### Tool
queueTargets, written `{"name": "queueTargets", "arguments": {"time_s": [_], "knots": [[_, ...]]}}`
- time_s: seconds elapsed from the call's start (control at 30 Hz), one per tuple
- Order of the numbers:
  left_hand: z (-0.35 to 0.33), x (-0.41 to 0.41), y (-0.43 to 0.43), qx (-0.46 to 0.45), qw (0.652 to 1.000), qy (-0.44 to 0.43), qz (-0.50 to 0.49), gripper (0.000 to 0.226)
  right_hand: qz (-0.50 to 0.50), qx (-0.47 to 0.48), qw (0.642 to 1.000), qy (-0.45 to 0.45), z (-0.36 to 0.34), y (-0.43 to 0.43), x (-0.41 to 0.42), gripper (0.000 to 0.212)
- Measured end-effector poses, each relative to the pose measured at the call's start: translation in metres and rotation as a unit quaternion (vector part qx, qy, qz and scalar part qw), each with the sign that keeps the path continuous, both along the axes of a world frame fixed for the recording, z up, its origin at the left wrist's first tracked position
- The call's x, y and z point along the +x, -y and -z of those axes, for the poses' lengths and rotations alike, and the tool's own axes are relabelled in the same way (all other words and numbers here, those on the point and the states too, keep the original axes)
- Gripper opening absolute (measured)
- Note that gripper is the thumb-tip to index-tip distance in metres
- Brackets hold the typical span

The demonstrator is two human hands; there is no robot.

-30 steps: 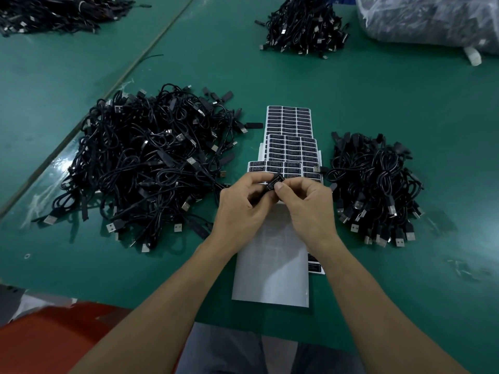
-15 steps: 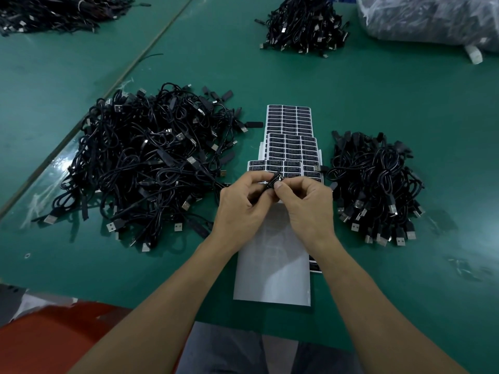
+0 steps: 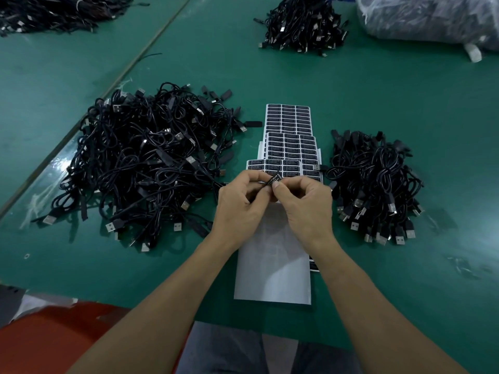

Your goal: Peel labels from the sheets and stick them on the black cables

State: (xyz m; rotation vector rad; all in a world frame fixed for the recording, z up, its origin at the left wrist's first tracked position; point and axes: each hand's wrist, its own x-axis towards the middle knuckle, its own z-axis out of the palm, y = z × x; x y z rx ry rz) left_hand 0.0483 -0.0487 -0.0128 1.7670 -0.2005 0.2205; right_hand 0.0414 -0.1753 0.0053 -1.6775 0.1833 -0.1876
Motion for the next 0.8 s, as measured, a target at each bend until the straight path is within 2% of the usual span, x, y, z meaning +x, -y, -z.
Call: {"name": "queueTargets", "arguments": {"time_s": [0.4, 0.5, 0.57, 0.8], "knots": [[-0.0023, 0.0001, -0.0008, 0.001, 1.0, -0.026, 0.008, 0.025, 0.036, -0.028, 0.999, -0.005, 0.0035, -0.0027, -0.0014, 0.01], [-0.0022, 0.0001, -0.001, -0.024, 0.999, -0.032, 0.01, 0.025, 0.077, 0.012, 0.997, -0.016, 0.0031, -0.0013, -0.0001, 0.034], [-0.0024, 0.0, -0.0008, -0.026, 0.999, -0.034, 0.011, 0.025, 0.064, 0.035, 0.997, -0.018, 0.0033, 0.0007, 0.0011, 0.038], [-0.0026, -0.0006, -0.0003, -0.047, 0.998, -0.032, 0.023, 0.019, -0.019, 0.051, 0.998, -0.015, 0.001, -0.0009, 0.0061, 0.007]]}}
